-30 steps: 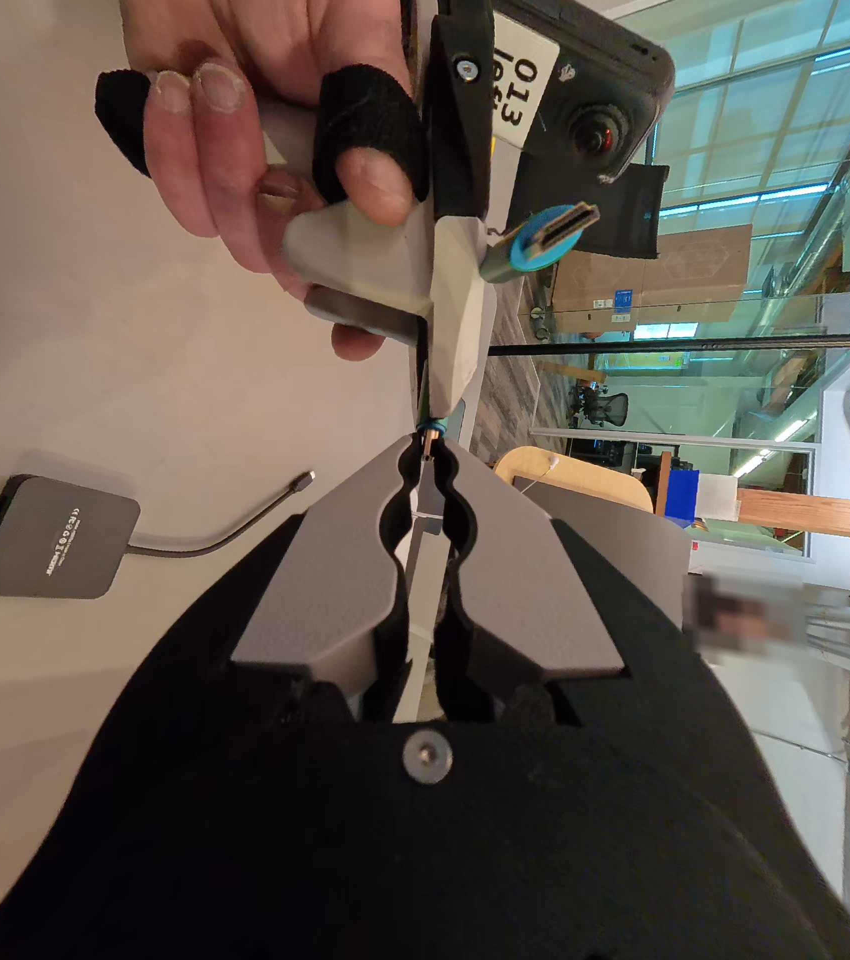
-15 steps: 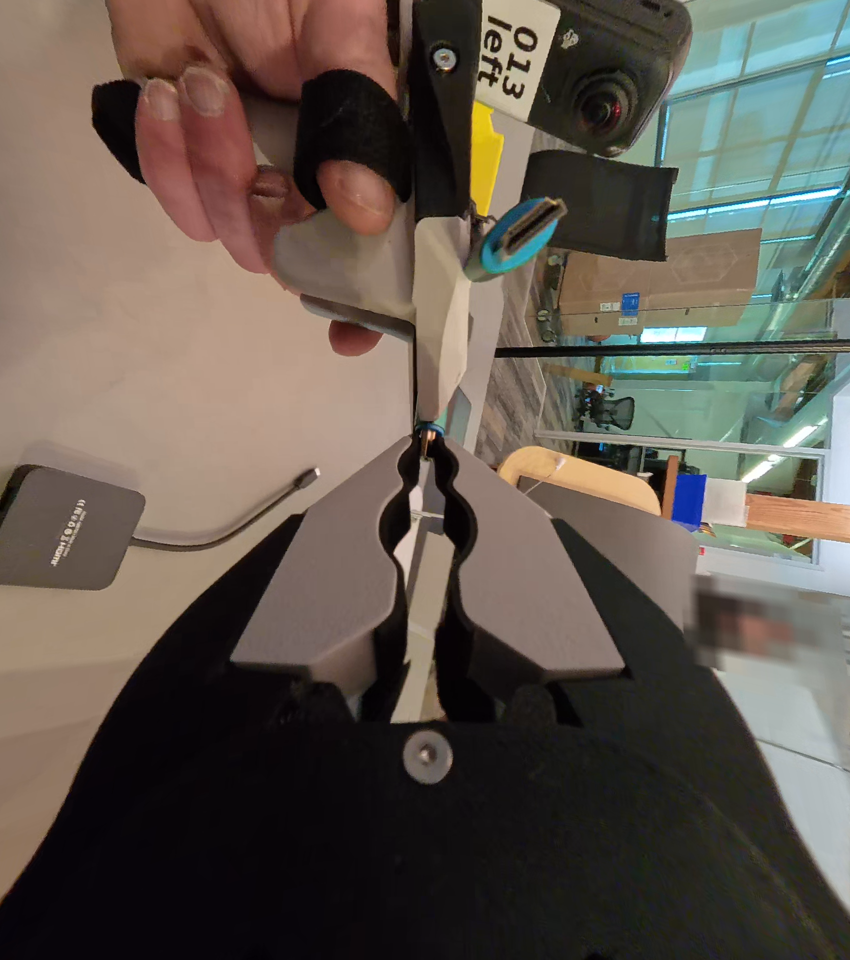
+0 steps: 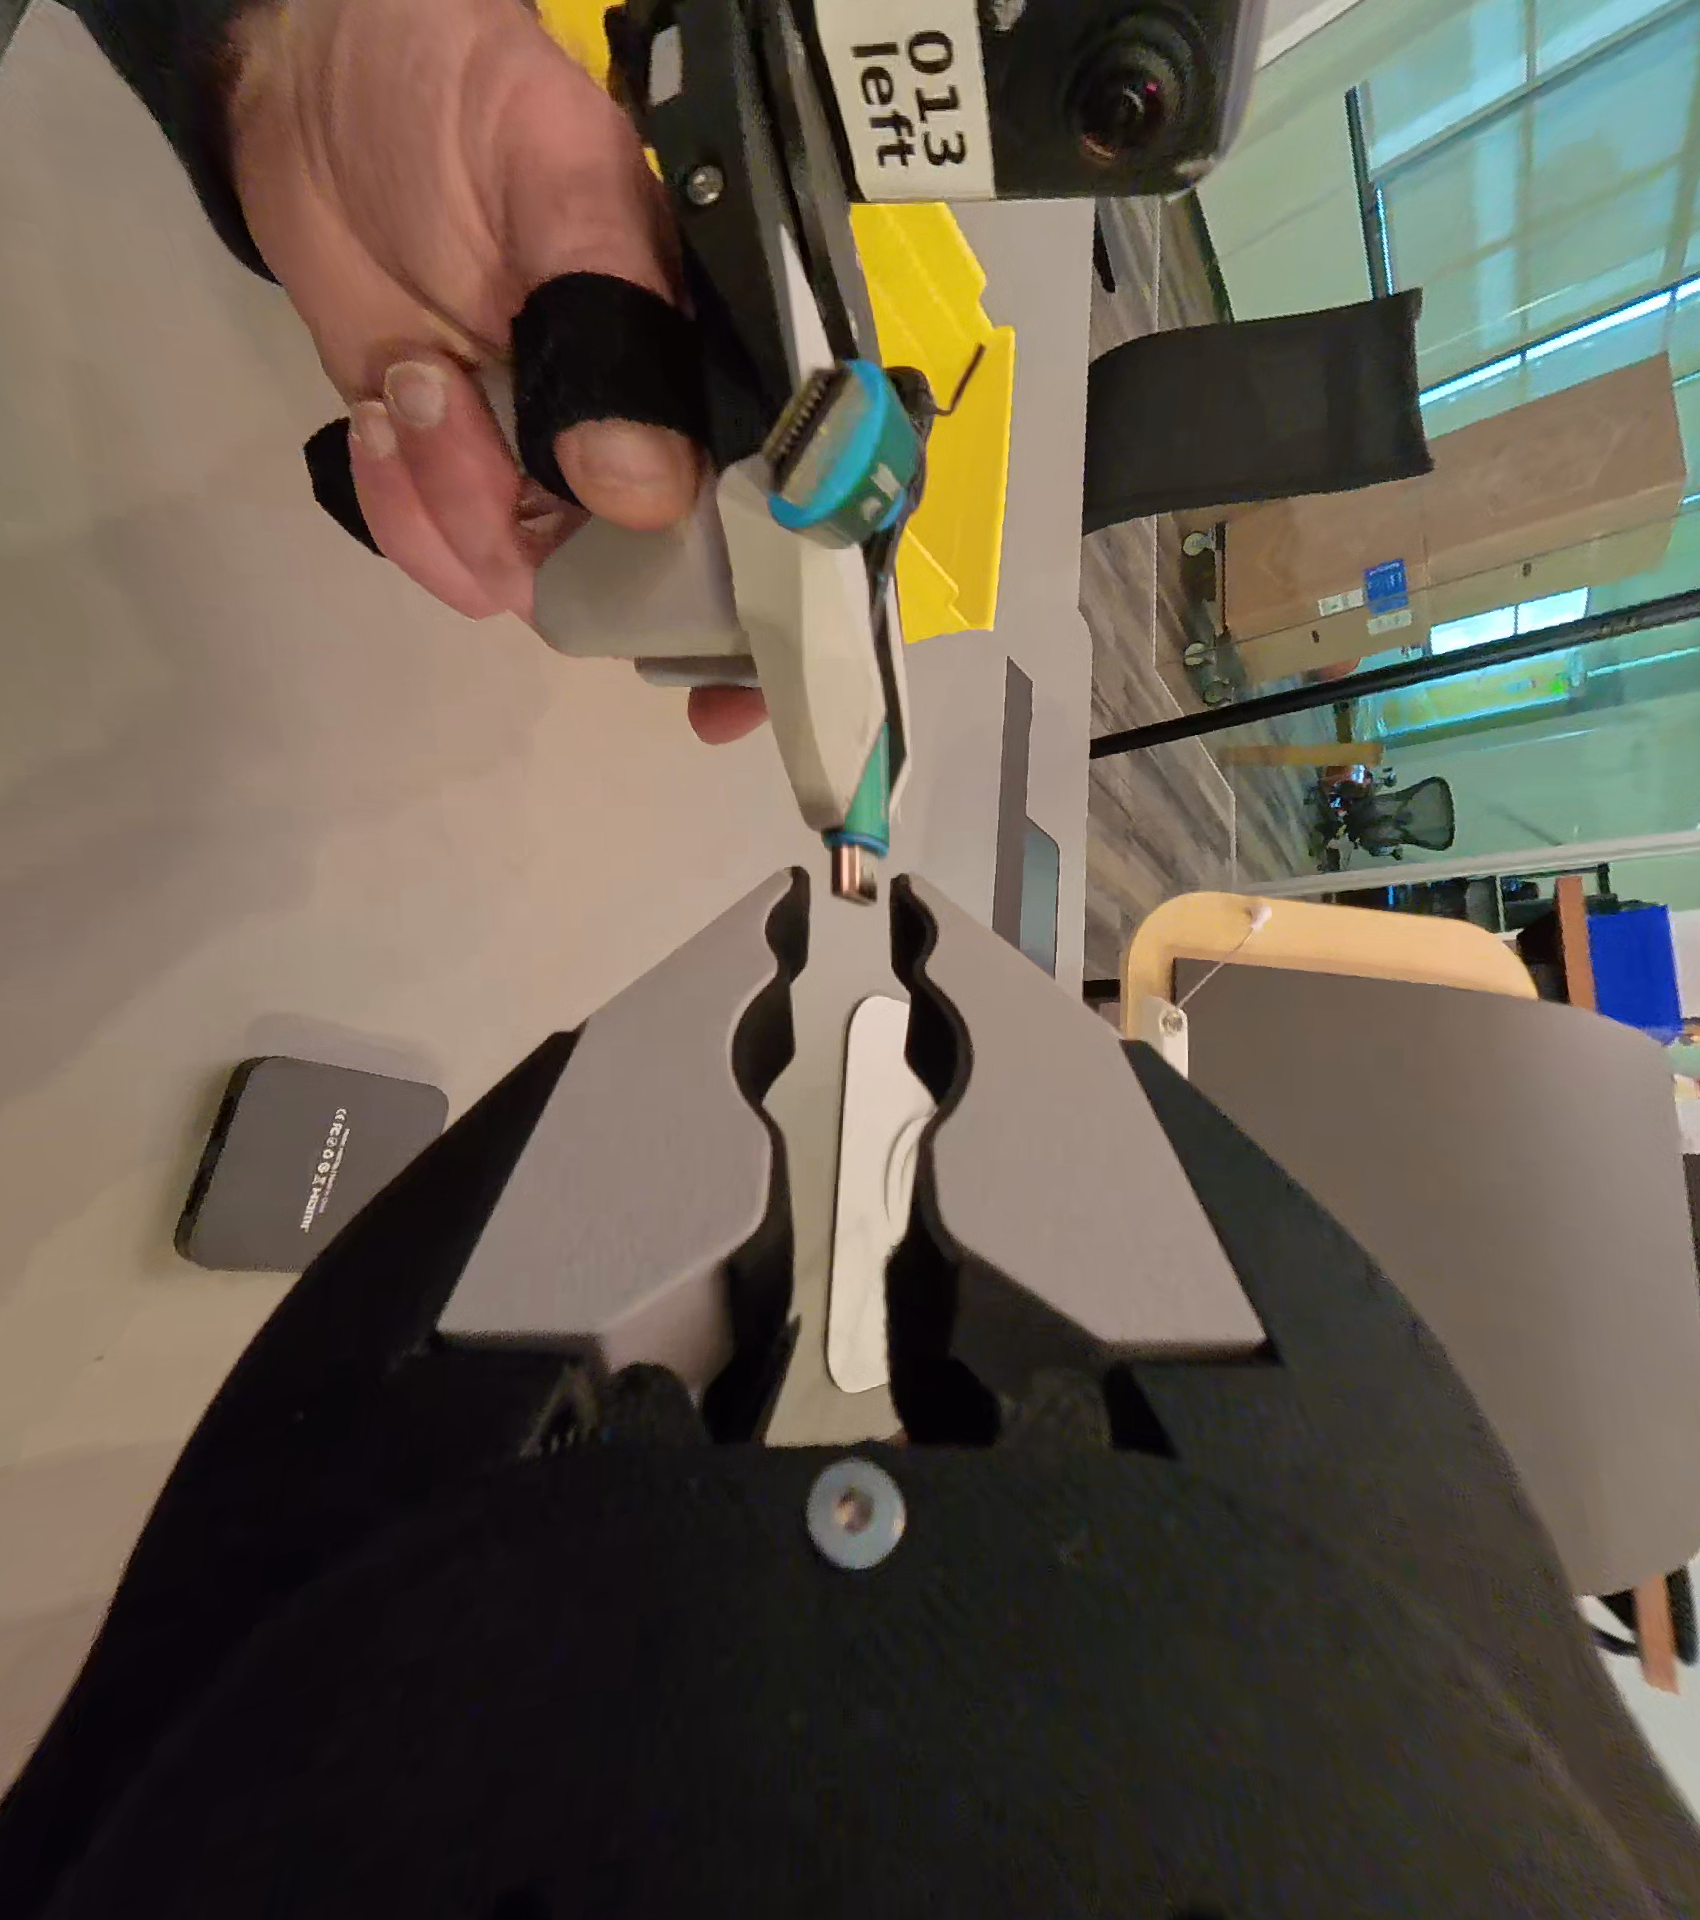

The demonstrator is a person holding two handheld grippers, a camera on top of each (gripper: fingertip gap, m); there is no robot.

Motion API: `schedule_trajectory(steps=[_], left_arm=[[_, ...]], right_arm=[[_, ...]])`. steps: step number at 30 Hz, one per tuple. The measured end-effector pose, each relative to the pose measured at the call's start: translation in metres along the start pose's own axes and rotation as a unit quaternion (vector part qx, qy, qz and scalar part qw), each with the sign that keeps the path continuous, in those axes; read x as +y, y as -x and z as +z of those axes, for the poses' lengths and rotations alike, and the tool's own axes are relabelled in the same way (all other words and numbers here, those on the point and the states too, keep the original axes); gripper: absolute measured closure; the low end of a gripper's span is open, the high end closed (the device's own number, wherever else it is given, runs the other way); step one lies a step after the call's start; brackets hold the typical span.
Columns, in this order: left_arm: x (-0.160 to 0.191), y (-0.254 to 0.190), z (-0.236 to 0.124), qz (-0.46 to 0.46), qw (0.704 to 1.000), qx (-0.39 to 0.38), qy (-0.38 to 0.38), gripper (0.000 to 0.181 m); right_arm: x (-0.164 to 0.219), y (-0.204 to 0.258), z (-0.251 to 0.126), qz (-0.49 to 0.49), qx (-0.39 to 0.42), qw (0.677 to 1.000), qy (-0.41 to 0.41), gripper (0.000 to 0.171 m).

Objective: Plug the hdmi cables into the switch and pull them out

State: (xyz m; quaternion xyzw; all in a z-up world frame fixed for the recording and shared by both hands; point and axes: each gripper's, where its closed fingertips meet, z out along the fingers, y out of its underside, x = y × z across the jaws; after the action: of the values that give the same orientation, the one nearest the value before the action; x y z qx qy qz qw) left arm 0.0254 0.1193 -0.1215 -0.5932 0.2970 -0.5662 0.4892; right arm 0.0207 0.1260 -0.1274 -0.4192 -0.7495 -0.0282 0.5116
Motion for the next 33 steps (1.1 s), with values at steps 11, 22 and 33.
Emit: schedule_trajectory(steps=[11, 22, 33], left_arm=[[-0.005, -0.006, 0.002, 0.002, 1.0, 0.005, -0.013, 0.161], [-0.013, -0.012, 0.003, -0.016, 0.999, 0.019, -0.025, 0.161], [-0.013, -0.014, 0.003, -0.064, 0.996, 0.042, -0.033, 0.161]], right_arm=[[-0.003, -0.003, -0.003, -0.03, 0.013, 0.999, 0.004, 0.167], [-0.006, -0.009, -0.009, -0.065, 0.05, 0.996, 0.017, 0.169], [-0.007, -0.011, -0.011, -0.096, 0.064, 0.993, 0.027, 0.168]])
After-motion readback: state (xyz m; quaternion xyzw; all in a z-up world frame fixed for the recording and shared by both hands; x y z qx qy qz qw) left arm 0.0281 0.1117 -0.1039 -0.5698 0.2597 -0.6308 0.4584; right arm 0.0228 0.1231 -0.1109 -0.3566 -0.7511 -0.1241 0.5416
